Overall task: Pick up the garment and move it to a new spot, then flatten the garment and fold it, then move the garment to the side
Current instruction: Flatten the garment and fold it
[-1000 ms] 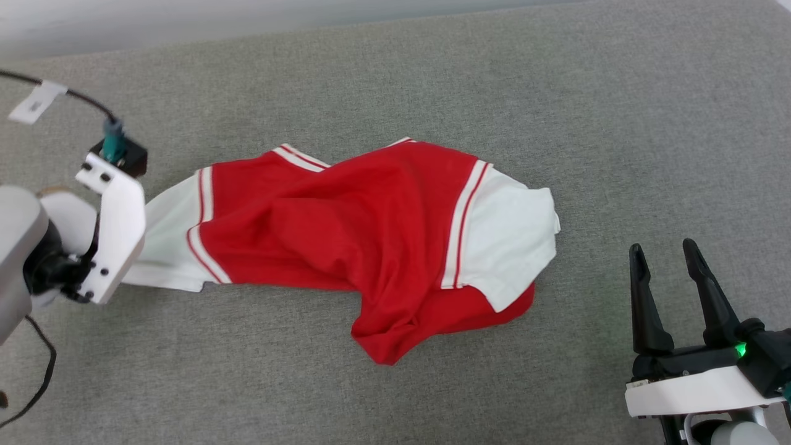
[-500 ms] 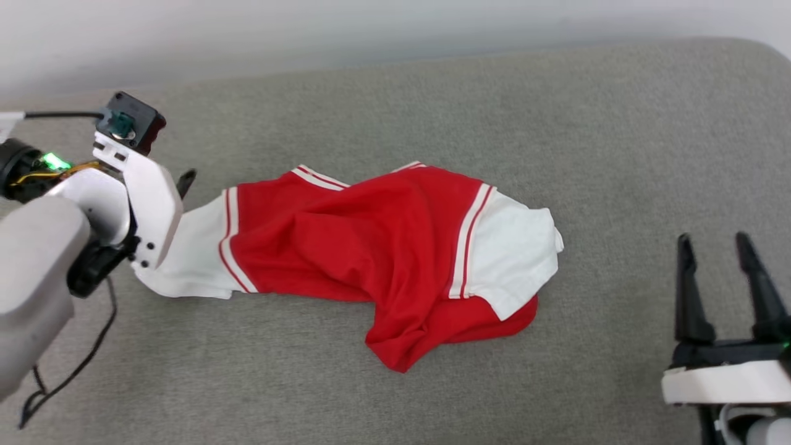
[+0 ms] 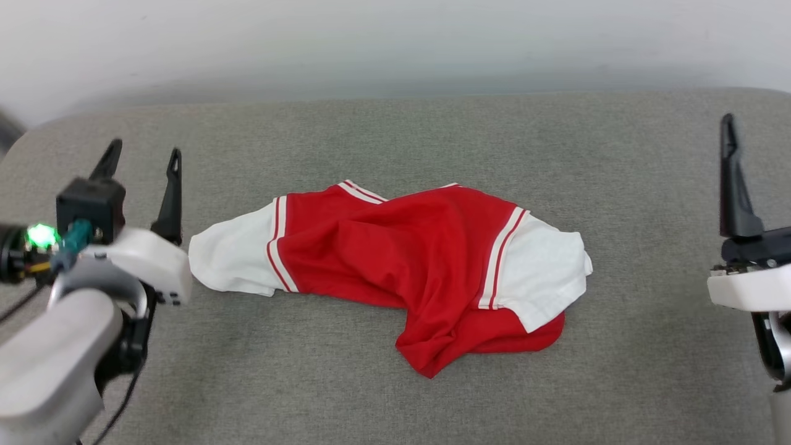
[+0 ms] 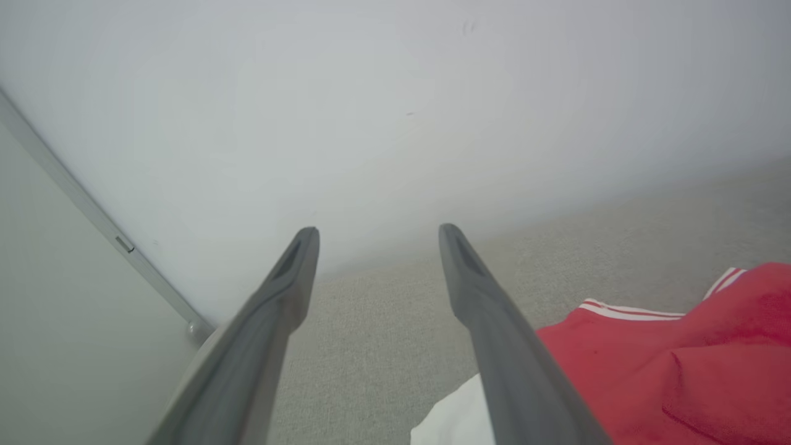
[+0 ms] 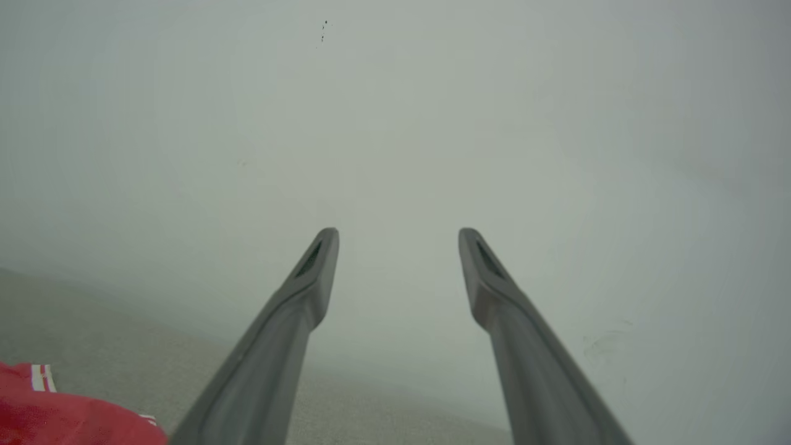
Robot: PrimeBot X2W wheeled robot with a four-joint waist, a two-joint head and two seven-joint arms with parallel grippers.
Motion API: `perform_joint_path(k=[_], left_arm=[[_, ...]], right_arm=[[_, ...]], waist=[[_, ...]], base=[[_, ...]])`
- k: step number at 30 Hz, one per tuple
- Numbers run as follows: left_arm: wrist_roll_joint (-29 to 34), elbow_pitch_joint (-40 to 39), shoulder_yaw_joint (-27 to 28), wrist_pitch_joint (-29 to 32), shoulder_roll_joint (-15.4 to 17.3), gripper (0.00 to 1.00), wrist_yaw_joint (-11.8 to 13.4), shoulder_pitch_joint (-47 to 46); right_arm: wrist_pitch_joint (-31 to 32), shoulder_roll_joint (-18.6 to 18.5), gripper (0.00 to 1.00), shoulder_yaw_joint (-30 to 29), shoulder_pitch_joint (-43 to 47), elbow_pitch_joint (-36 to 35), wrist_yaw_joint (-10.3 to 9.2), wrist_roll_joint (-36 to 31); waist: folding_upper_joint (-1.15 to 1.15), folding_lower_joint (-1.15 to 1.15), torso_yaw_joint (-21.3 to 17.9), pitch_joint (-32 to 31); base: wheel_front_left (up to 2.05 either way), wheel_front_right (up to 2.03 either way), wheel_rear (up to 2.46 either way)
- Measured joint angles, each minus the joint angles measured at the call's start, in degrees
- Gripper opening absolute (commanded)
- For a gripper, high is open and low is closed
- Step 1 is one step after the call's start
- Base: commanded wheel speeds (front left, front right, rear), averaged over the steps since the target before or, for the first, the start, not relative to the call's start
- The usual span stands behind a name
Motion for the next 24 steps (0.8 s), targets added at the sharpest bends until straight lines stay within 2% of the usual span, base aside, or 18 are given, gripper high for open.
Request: perform_joint_path(k=[2, 4, 7, 10, 13, 17, 21, 24], left_arm=[[0.2, -2.7, 1.9, -0.4, -0.3, 1.00, 2.9, 3.5], [1.6, -5.6, 4.6, -0.5, -0.8, 1.00, 5.4, 7.1], [5.6, -9.9, 9.6, -0.6, -2.1, 1.00, 8.0, 12.4], [9.5, -13.5, 14.1, -0.7, -4.7, 1.00, 9.3, 18.0], [13.0, -15.8, 18.3, -0.7, -7.4, 1.00, 9.3, 22.6], [16.7, -17.5, 23.1, -0.7, -11.6, 1.00, 8.1, 27.6], [20.5, -18.6, 27.1, -0.7, -16.1, 1.00, 6.0, 30.9], [23.0, -18.9, 29.4, -0.7, -19.4, 1.00, 4.3, 32.3]], right_arm=[[0.2, -4.0, 1.00, 3.8, -1.3, 4.6, 0.00, 2.1], [3.3, -8.4, 1.00, 8.4, -3.2, 7.3, 0.00, 5.3], [11.4, -14.8, 1.00, 16.1, -7.9, 8.5, 0.00, 11.8], [21.6, -20.7, 1.00, 24.3, -11.0, 8.8, 0.00, 19.8], [31.9, -26.9, 1.00, 32.3, -14.2, 7.5, 0.00, 27.0], [43.6, -32.0, 1.00, 40.8, -18.5, 5.6, 0.00, 35.0], [53.1, -34.7, 1.00, 46.3, -22.2, 5.7, 0.00, 40.6], [57.1, -35.4, 1.00, 49.4, -25.1, 6.2, 0.00, 42.2]], waist=[[0.00, 0.00, 0.4, -0.1], [0.00, 0.00, 0.8, 0.0], [0.00, 0.00, 1.2, 0.4], [0.00, 0.00, 1.7, 0.9], [0.00, 0.00, 2.4, 1.6], [0.00, 0.00, 3.3, 2.9], [0.00, 0.00, 4.5, 4.4], [0.00, 0.01, 5.4, 5.8]], base=[[0.00, 0.00, 0.00], [0.00, 0.00, 0.00], [0.00, 0.00, 0.00], [0.00, 0.00, 0.00], [0.00, 0.00, 0.00], [0.00, 0.00, 0.00], [0.00, 0.00, 0.00], [0.00, 0.00, 0.00]])
